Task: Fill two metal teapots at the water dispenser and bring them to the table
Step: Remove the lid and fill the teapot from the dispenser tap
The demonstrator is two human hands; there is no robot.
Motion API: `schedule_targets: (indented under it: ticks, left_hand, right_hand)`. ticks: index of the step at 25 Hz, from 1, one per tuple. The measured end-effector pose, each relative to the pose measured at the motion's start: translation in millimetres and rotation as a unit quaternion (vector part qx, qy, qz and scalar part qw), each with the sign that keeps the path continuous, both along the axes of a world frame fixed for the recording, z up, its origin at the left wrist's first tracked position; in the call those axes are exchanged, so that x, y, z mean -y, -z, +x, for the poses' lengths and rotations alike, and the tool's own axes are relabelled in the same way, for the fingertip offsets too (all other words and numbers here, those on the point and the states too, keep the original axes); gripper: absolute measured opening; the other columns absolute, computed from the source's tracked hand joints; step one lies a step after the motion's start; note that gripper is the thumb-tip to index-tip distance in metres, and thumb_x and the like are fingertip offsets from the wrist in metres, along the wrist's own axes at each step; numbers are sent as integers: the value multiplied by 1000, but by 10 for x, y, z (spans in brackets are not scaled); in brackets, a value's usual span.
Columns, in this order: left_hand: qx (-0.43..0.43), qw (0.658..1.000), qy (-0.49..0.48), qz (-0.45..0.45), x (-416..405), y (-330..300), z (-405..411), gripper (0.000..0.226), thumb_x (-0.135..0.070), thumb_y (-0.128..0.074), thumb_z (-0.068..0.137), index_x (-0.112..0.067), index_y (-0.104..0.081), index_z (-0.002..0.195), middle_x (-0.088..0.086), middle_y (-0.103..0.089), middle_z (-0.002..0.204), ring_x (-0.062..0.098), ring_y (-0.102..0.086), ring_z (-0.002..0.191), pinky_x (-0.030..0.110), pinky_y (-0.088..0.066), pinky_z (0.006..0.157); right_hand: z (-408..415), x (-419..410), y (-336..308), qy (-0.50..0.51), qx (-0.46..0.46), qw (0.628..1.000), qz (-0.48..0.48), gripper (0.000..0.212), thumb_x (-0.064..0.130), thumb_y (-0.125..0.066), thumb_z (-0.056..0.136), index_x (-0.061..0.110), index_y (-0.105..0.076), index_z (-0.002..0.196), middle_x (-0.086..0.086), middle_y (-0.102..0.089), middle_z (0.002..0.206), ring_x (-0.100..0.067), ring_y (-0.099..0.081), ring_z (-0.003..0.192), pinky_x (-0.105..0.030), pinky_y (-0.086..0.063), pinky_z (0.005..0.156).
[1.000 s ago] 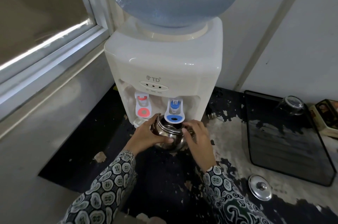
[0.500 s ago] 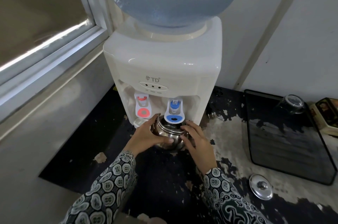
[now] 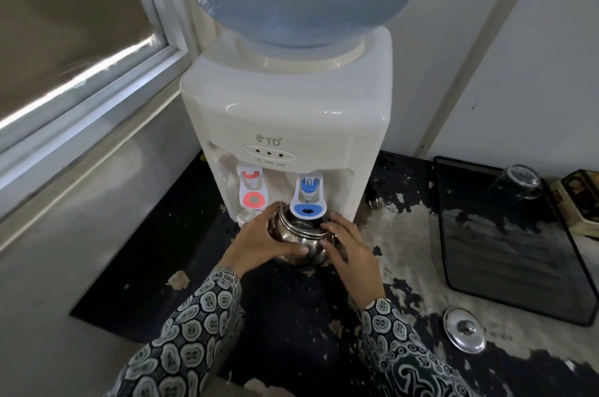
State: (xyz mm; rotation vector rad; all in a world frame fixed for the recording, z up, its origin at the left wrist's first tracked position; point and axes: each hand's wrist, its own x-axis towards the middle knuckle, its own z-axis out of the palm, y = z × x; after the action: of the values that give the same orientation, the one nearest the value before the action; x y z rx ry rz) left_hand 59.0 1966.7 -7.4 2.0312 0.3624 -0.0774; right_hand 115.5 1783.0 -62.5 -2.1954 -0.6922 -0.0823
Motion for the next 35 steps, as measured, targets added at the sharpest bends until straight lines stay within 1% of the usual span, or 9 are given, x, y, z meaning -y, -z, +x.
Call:
schedule_targets:
  ticks: [4,7,10,13,15,20,27,30,35]
  left_hand:
    - [-1,1000,-2,5,-20,34,6,82,-36,-86,59,-35,-42,128,-30,-51,104,-15,-45,94,4,-32,77]
    - [-3,1000,-2,10,-30,54,19,86,-38,-86,58,-34,-41,131,-22,-53,111,-3,-48,101,13,-33,85]
    - [-4,1000,-2,14,-33,68,33,84,-40,-86,57,-36,-41,128,-26,-52,107,-5,-48,100,14,-33,85]
    - [-5,1000,-3,12,-39,85,33,81,-40,-86,57,-41,-40,123,-31,-50,103,-6,-47,100,11,-33,82]
    - [-6,1000,-4,11,-38,87,30,81,-40,-86,57,-41,-40,123,-31,-50,103,-5,-48,100,13,-33,84]
    - [-6,1000,-9,10,-38,103,25,88,-39,-86,58,-35,-40,132,-20,-54,111,1,-50,105,19,-35,90]
    - [-8,1000,-11,3,-16,183,10,97,-47,-84,57,-37,-33,138,-17,-52,125,5,-48,115,24,-36,98]
    - [1,1000,-7,6,5,215,9,95,-52,-82,55,-41,-33,136,-17,-52,130,7,-49,119,31,-38,104]
    - [1,1000,-3,19,-4,237,20,99,-60,-78,52,-41,-32,137,-14,-52,135,8,-49,122,35,-38,107]
  right_hand:
    - [11,1,17,1,0,1000,9,29,31,-56,87,23,-58,116,26,-39,130,-13,-63,87,-24,-55,74]
    - [27,3,43,-7,1,1000,13,30,35,-54,87,25,-57,115,27,-38,131,-11,-64,79,-29,-58,71]
    - [36,1,52,-6,2,1000,14,32,40,-51,86,27,-56,116,29,-37,131,-9,-64,76,-29,-58,68]
    - [37,3,57,-3,2,1000,14,30,34,-56,87,26,-58,116,28,-38,131,-2,-60,87,-27,-57,73]
    - [34,5,54,1,5,1000,14,31,35,-54,87,26,-58,116,27,-38,131,-2,-60,90,-24,-56,75]
    - [23,4,47,-6,6,1000,12,34,41,-49,86,26,-57,116,27,-38,131,-8,-64,76,-25,-57,69]
    - [23,15,57,1,8,1000,8,31,35,-54,88,25,-58,116,25,-40,132,-5,-64,81,-23,-56,71]
    - [21,28,57,2,2,1000,5,30,35,-54,88,25,-58,116,26,-39,132,-6,-63,72,-24,-56,69]
    - [15,30,44,0,-5,1000,1,30,34,-54,89,26,-57,117,27,-37,132,-6,-64,74,-25,-56,69]
